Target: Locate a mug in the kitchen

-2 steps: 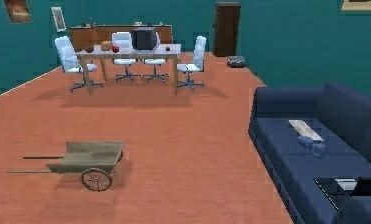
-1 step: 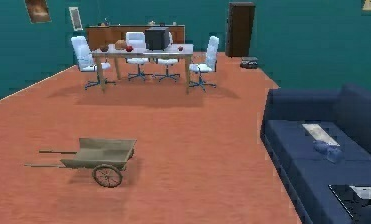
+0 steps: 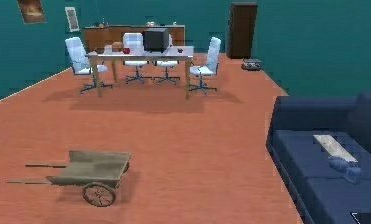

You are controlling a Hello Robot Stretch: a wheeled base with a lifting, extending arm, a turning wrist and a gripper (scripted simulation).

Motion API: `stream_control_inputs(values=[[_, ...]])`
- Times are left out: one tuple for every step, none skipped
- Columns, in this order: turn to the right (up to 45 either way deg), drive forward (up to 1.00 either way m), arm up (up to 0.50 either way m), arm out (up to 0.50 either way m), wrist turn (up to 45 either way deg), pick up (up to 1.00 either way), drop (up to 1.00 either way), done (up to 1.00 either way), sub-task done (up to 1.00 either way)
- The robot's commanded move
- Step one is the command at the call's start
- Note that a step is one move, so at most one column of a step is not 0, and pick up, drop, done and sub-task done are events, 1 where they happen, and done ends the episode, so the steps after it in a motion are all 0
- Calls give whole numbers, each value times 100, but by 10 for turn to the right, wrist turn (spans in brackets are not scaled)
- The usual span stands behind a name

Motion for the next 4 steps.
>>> stream_control_inputs(values=[[90, 0, 0, 0, 0, 0, 0, 0, 0], [0, 100, 0, 0, 0, 0, 0, 0, 0], [0, 100, 0, 0, 0, 0, 0, 0, 0], [270, 0, 0, 0, 0, 0, 0, 0, 0]])
